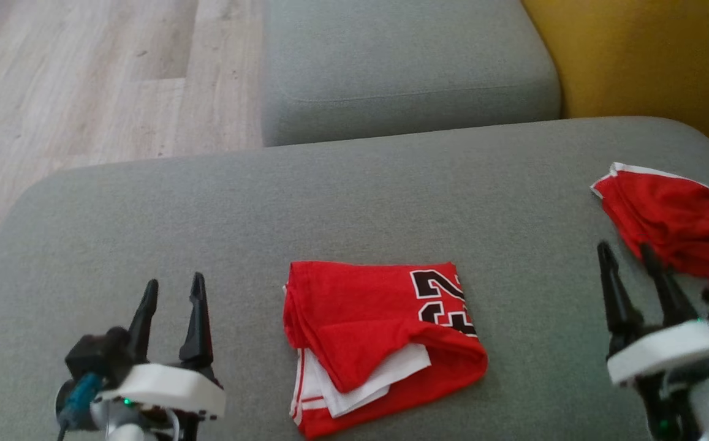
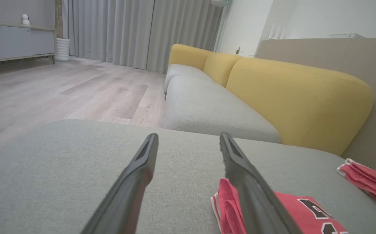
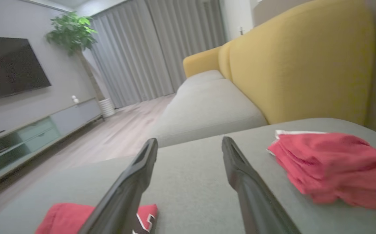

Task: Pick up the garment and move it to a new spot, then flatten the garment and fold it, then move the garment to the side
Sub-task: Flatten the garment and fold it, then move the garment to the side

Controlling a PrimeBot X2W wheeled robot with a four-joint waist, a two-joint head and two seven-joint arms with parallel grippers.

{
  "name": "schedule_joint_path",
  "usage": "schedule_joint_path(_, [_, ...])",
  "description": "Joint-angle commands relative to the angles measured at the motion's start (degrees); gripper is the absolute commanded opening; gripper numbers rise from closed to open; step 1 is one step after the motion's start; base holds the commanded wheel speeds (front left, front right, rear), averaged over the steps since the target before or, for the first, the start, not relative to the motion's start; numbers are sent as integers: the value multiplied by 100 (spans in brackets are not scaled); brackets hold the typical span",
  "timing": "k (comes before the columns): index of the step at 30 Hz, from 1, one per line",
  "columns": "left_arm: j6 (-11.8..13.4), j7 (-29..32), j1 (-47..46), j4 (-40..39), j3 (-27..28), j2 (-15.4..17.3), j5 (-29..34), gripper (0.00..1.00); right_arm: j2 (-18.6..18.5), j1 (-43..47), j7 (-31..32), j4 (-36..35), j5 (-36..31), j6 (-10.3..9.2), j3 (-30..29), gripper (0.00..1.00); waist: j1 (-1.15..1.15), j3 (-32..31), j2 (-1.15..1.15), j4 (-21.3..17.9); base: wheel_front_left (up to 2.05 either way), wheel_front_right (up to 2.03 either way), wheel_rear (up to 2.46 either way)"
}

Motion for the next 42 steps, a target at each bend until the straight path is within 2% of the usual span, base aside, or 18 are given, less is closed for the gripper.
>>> schedule_joint_path(1, [-33,-69,-117,-207,306,-40,155,100,-28,-92,-147,-159,-297,39,-8,100,0,14,0,-48,0,0,0])
schedule_joint_path(5, [-45,-69,-16,-256,520,-149,633,100,204,245,-386,-61,-911,39,-186,100,0,27,0,-66,0,0,0])
schedule_joint_path(8, [-100,-69,48,-234,647,-228,822,100,345,348,-481,-35,-1115,39,-228,100,0,39,0,-63,0,0,0])
schedule_joint_path(13, [-228,-70,40,-149,789,-319,1014,100,402,316,-458,12,-1315,39,-167,100,0,45,0,-28,0,0,0])
schedule_joint_path(18, [-336,-70,-7,-77,846,-381,1079,100,443,188,-200,128,-1169,39,18,100,0,57,0,47,0,0,0])
schedule_joint_path(23, [-449,-70,-77,-1,836,-434,1114,100,404,-413,494,519,-549,39,628,100,0,104,0,232,0,0,0])
schedule_joint_path(31, [-529,-70,-176,131,733,-471,1077,100,548,-1603,1751,2145,389,39,978,100,0,200,0,792,0,0,0])
schedule_joint_path(32, [-525,-70,-181,153,736,-474,1077,100,541,-1785,2046,2553,515,39,1046,100,0,228,0,928,0,0,0])
schedule_joint_path(38, [-533,-70,-181,193,781,-477,1083,100,709,-2052,3033,3576,1026,39,1085,100,0,285,0,1202,0,0,0])
schedule_joint_path(42, [-540,-70,-186,204,780,-478,1069,100,822,-2033,3498,3653,1485,39,1198,100,0,316,0,1276,0,0,0])
